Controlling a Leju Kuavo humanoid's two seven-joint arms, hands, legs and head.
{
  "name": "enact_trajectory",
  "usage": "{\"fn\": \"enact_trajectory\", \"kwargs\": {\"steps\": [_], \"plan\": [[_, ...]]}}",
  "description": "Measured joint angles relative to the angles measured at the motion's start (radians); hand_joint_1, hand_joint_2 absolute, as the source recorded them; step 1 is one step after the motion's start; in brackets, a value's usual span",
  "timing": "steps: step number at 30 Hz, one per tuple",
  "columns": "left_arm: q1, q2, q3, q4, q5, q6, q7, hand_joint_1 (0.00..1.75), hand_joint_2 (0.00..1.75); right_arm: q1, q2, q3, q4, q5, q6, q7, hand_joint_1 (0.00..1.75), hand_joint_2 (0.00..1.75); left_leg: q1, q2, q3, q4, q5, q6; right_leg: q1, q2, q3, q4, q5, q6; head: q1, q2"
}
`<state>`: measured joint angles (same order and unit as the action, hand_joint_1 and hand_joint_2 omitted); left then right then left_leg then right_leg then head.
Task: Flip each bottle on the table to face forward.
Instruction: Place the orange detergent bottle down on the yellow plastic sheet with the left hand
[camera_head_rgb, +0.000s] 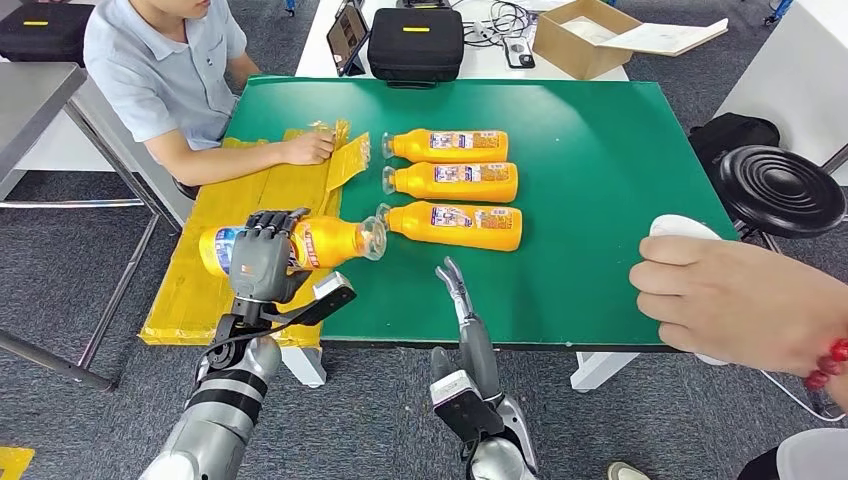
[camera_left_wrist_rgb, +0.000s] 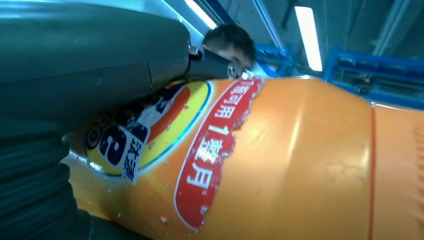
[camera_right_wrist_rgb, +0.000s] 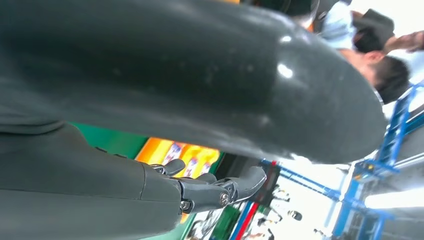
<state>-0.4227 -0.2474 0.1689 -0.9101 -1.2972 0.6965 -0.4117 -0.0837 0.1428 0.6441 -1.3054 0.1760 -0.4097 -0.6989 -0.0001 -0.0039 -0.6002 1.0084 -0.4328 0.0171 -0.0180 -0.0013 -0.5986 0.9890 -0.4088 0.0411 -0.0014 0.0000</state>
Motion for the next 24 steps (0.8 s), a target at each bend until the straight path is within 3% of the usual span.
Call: {"fn": "enact_trajectory", "kwargs": {"steps": [12, 19, 24], "plan": [[-0.050, 0.000, 0.053, 0.096, -0.025, 0.001, 0.034, 1.75, 1.75, -0.005, 0.003, 0.035, -0.009, -0.005, 0.007, 0.000, 0.00, 0.00, 0.001, 0.000, -0.001, 0.000, 0.000, 0.000, 0.001, 0.000, 0.000, 0.000, 0.000, 0.000, 0.000, 0.000], [-0.118, 0.046, 0.057, 0.246, -0.088, 0.001, 0.239, 1.75, 1.75, -0.009, -0.001, 0.065, -0.011, -0.036, 0.055, 0.000, 0.00, 0.00, 0.002, 0.000, -0.001, 0.000, 0.000, -0.001, 0.001, 0.000, 0.000, 0.000, 0.000, -0.001, 0.000, 0.000], [-0.178, 0.090, 0.064, 0.397, -0.054, -0.023, 0.292, 1.75, 1.75, -0.012, -0.004, 0.084, -0.008, -0.047, 0.065, 0.000, 0.00, 0.00, 0.003, 0.000, -0.001, 0.000, 0.001, -0.001, 0.002, 0.000, 0.000, 0.000, 0.000, -0.001, 0.000, 0.000]]}}
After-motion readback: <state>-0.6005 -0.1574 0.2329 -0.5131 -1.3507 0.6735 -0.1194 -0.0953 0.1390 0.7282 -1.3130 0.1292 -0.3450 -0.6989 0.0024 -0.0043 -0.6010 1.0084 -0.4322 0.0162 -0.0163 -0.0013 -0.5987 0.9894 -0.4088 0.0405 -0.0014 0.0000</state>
